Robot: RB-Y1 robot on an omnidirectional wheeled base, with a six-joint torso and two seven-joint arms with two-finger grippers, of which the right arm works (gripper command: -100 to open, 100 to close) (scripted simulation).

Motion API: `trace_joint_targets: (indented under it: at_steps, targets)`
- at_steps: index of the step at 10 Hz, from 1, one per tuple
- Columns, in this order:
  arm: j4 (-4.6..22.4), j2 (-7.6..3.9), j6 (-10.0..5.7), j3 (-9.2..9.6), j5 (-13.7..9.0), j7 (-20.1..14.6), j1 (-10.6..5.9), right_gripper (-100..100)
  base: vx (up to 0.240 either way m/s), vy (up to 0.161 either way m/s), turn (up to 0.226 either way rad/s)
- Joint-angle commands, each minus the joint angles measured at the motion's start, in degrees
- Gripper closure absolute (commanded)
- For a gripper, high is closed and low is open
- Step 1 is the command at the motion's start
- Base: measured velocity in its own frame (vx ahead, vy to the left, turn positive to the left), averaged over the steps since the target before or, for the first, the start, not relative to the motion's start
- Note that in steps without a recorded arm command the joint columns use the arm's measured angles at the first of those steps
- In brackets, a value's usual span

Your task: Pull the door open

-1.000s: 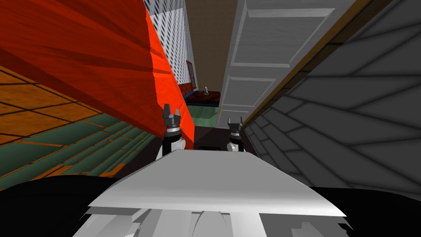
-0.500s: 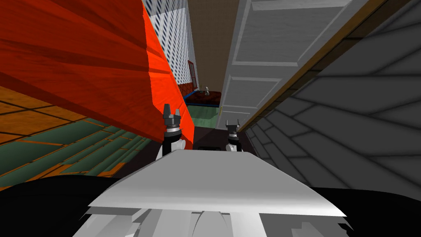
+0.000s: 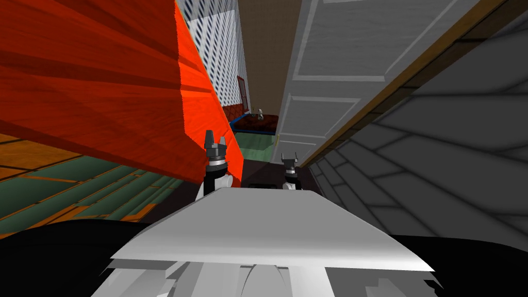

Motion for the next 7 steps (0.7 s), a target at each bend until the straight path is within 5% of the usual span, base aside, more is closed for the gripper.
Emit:
trace_joint_targets:
  at_steps: [1,7]
  targets:
    - [2.0,-0.74,-0.52,0.69,-1.3,-2.0,-0.63,-100,0.096,-0.027,0.032]
    - [8.4,-2.90,-2.49,3.95,-5.4,-8.2,-1.69,-100,0.091,-0.022,0.031]
